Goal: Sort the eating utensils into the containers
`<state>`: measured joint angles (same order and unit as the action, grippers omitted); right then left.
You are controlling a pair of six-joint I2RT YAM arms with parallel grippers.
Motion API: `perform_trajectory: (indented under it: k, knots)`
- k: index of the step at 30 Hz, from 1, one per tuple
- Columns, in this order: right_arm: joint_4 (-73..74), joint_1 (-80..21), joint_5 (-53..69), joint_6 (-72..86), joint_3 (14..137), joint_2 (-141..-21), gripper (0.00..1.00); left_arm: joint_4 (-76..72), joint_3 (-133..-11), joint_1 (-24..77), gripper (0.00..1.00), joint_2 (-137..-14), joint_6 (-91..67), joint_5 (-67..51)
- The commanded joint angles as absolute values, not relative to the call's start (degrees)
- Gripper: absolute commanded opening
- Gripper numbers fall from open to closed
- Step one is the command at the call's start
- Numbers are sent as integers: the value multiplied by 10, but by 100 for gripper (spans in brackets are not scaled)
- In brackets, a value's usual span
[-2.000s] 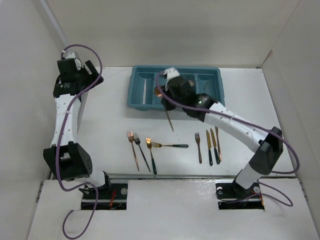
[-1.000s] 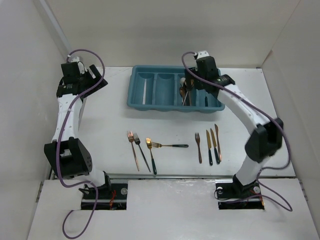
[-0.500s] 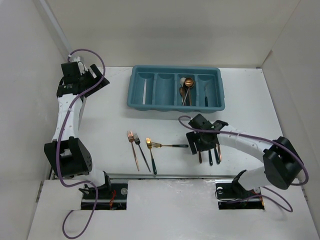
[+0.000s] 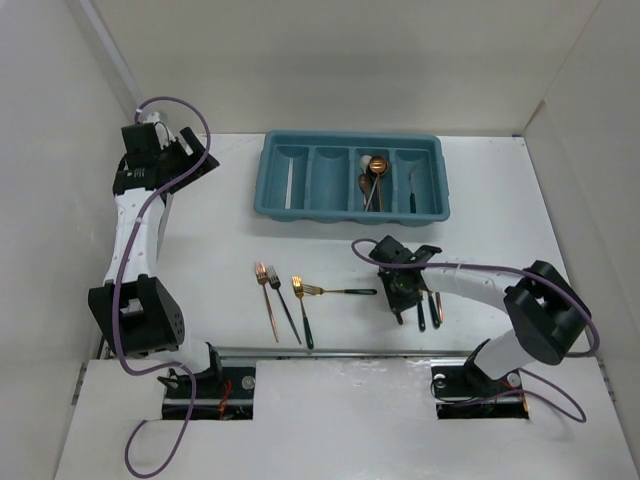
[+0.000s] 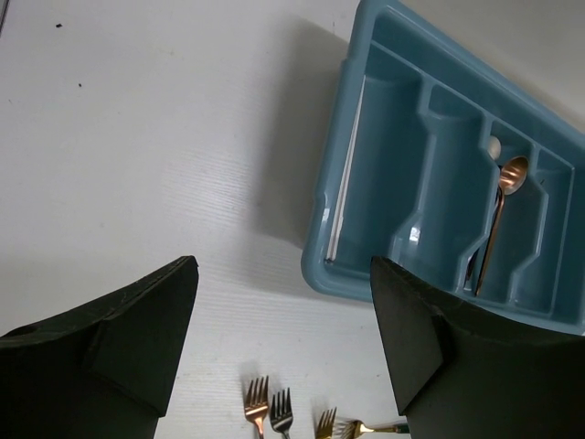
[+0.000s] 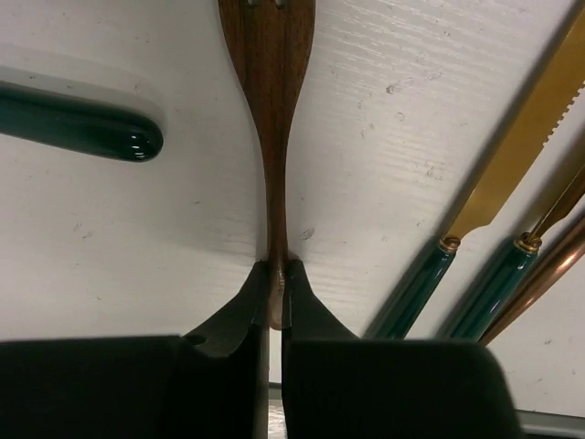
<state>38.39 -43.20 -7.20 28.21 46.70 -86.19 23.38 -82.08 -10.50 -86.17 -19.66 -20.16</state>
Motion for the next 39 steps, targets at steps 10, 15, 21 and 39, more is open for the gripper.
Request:
perform_trajectory:
  k: [10,15,21,39]
  knots:
    - [504,-501,-257,269,676,-792,0,220,-817,-107,75,-823,-200,-206]
    - [475,-484,-336,189,816,-783,0,220,-817,-107,75,-828,-200,-206]
    - [324,-273,-261,26,902,-887,0,220,-811,-107,73,-828,-200,-206]
    - [395,-149,-164,-23,1040,-1066,80,220,-817,-91,73,-829,-190,-201]
